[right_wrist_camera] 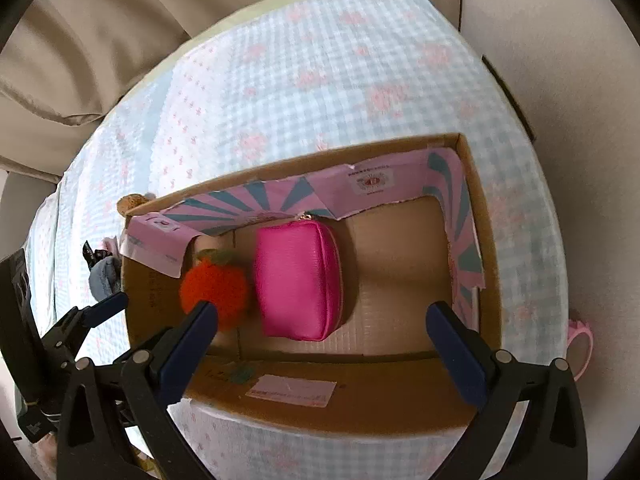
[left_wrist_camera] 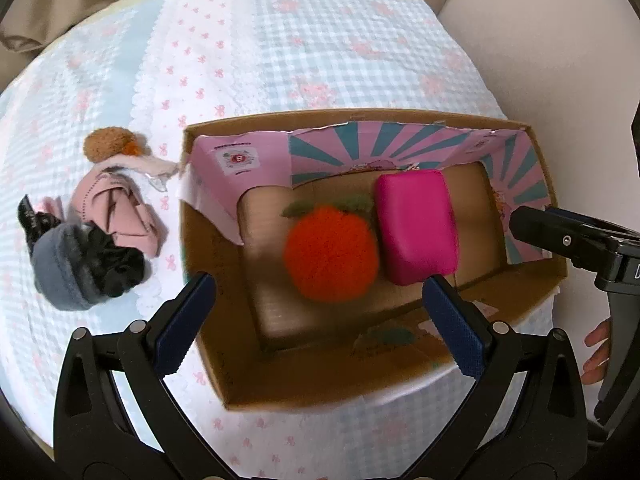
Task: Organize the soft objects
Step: 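Carry pompom and pink pouch into the box and open both grippers, then lift both tools away from the box back toward the pile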
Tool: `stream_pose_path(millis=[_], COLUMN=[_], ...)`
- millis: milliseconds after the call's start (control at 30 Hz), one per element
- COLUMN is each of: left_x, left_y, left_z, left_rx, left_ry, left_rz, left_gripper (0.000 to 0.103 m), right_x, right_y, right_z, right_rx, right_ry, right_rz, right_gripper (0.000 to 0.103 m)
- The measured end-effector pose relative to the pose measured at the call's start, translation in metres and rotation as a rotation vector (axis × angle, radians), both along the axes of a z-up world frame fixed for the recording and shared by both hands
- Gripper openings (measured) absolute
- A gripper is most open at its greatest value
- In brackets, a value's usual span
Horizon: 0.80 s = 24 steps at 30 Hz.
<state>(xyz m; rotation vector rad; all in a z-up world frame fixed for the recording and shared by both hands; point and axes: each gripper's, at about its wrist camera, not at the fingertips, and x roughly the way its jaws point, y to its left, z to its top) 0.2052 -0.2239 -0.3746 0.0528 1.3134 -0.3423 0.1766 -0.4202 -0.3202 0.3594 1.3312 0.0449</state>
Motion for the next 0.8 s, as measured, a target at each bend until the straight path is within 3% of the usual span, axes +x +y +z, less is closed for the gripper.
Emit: stream_pose_path(millis=[133,367,800], left_x=[-0.007,-0.029,-0.096], left_y=[0.004,0.022,0.078], left_z=[0.017,0.075,0.212], left_rx=[0.006,0.000,-0.006], left_ry=[-0.036,-0.127,-0.359], left_rz=[0.000,0.017,0.075], left_gripper=[0.103,0.103,0.103], right_x=[-0.007,-0.030,-0.098], right_y=[0.005,0.020,0.088], right_z=[0.018,0.065,0.202], right_rx=[-0.019,-0.084,-0.185], right_ry=[-0.028,-0.094,-0.328], right_rz=[0.001,0.019,0.103], right_gripper=[0.103,0.103,0.103])
